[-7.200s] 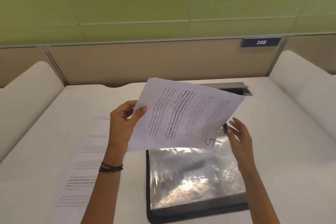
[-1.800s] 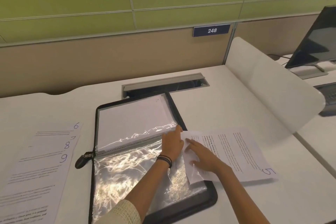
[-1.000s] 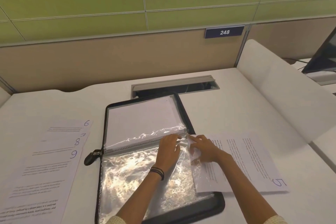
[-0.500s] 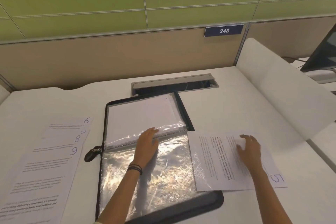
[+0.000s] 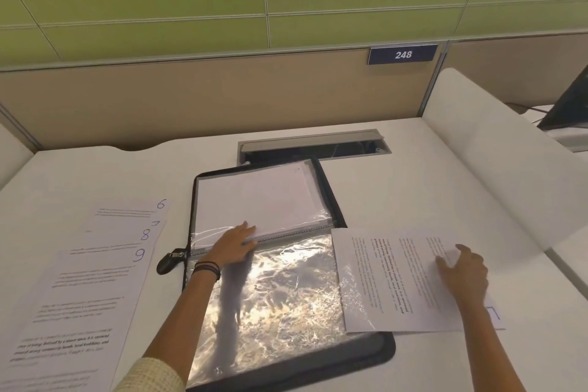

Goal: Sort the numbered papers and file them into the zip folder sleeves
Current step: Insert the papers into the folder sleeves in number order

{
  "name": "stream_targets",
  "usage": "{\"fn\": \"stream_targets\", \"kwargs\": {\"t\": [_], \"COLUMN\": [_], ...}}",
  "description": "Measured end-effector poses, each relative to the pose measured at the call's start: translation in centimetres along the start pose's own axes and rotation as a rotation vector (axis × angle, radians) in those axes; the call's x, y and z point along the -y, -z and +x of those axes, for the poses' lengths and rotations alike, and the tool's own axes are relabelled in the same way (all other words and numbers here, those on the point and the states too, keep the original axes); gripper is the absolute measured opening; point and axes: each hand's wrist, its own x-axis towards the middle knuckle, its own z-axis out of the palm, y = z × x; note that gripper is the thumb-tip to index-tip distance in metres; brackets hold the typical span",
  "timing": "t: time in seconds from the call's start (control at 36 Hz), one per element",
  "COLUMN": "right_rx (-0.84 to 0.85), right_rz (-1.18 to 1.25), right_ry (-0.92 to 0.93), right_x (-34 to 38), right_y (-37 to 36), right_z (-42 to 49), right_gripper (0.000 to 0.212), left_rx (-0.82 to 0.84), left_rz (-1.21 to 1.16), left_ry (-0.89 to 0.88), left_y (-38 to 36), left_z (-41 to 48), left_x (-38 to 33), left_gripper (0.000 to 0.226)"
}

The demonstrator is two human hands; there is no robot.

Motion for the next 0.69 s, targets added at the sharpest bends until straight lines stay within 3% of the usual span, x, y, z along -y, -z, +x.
{"fn": "stream_targets", "kwargs": {"t": [0.36, 0.69], "right_rx": [0.195, 0.457], "right_rz": [0.162, 0.417], "right_ry": [-0.003, 0.023], "right_x": [3.3, 6.8], "right_y": [-0.3, -0.5], "right_z": [-0.4, -2.0], "right_gripper": [0.052, 0.039], "left_rx": [0.072, 0.024], "left_rz": [0.004, 0.031], "left_ry": [0.035, 0.033], "left_y": [1.3, 1.5], "left_z": [0.5, 0.7], "left_x": [-0.2, -0.8], "left_gripper": [0.046, 0.035]}}
